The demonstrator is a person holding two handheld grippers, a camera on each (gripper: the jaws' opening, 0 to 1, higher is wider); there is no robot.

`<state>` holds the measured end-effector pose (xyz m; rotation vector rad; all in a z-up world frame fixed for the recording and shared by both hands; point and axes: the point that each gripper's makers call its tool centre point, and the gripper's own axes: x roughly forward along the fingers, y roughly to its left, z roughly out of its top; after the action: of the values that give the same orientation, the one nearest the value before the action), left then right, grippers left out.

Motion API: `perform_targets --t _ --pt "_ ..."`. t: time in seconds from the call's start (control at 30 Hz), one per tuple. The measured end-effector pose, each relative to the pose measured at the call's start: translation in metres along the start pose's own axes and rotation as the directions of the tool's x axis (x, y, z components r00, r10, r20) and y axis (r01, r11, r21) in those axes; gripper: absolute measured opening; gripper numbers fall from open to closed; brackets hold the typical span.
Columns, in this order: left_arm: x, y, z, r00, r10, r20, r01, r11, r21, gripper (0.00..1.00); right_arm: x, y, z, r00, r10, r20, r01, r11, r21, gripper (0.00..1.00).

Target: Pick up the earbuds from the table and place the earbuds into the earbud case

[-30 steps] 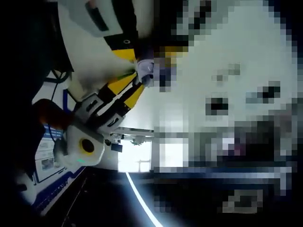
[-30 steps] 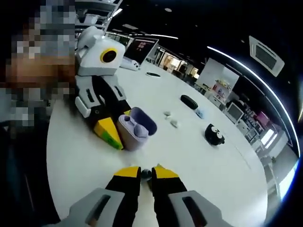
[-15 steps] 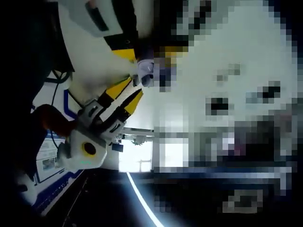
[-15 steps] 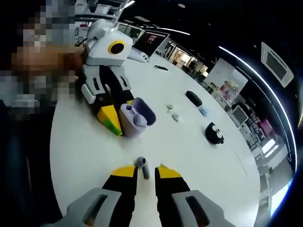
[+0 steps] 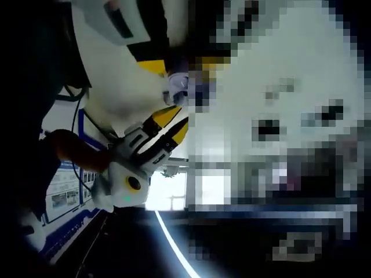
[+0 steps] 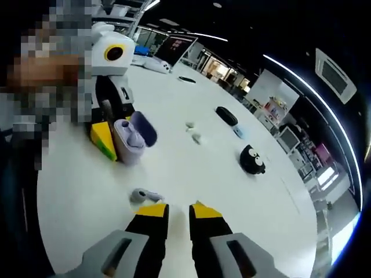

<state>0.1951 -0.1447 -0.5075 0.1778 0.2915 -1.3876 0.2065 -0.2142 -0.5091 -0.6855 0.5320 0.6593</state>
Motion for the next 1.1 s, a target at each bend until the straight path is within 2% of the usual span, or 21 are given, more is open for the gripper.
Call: perform_targets --t 0.17,0.27,0.3,0.43,0.57,0.73,1.1 --pt "0.000 0.000 0.000 1.000 0.001 0.001 -0.001 1.000 -0.001 0.19 0.007 0.000 0.007 0.999 0.015 0.030 -0.015 1.000 0.016 0.14" --pt "0.000 0.000 0.000 1.000 0.002 0.001 -0.002 1.000 -0.001 0.19 0.003 -0.002 0.006 0.999 0.024 0.037 -0.025 0.999 0.031 0.15" --pt "0.000 0.000 0.000 1.000 0.002 0.001 -0.002 1.000 -0.001 0.19 -0.002 -0.004 0.005 0.998 0.031 0.047 -0.034 0.997 0.063 0.15" --pt "0.000 0.000 0.000 1.000 0.001 0.002 -0.001 1.000 -0.001 0.19 -0.021 0.005 0.006 0.985 0.129 0.111 -0.148 0.972 0.185 0.15" --pt "0.000 0.000 0.000 1.000 0.001 0.002 -0.001 1.000 -0.001 0.19 -0.029 0.027 0.012 0.958 0.224 0.177 -0.262 0.936 0.236 0.16" --pt "0.000 0.000 0.000 1.000 0.001 0.002 -0.001 1.000 -0.001 0.19 -0.016 0.039 0.013 0.956 0.234 0.177 -0.270 0.938 0.217 0.16" --pt "0.000 -0.001 0.000 1.000 0.000 0.003 0.000 1.000 -0.004 0.19 -0.006 0.043 0.013 0.950 0.243 0.199 -0.289 0.923 0.253 0.11"
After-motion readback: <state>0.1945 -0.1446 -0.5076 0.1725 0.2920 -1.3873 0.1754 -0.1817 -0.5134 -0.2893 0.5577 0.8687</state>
